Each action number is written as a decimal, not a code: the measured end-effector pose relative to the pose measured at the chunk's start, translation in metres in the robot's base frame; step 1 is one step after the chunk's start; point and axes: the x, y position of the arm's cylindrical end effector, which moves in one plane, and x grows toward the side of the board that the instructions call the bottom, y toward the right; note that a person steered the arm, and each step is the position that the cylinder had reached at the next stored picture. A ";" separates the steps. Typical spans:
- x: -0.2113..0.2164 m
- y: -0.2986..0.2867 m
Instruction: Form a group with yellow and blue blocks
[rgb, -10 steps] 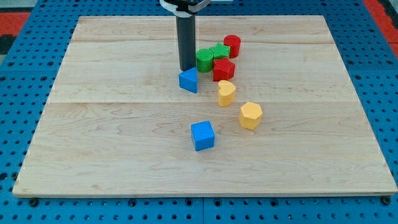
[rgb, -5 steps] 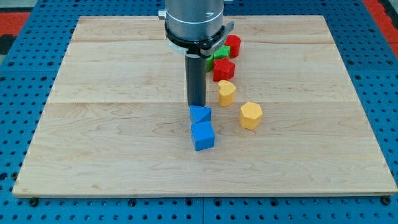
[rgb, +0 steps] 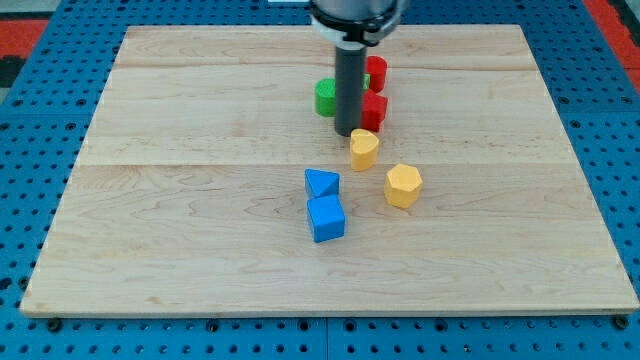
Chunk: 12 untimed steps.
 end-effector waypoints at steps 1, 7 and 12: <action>0.000 0.000; 0.016 -0.032; 0.049 0.018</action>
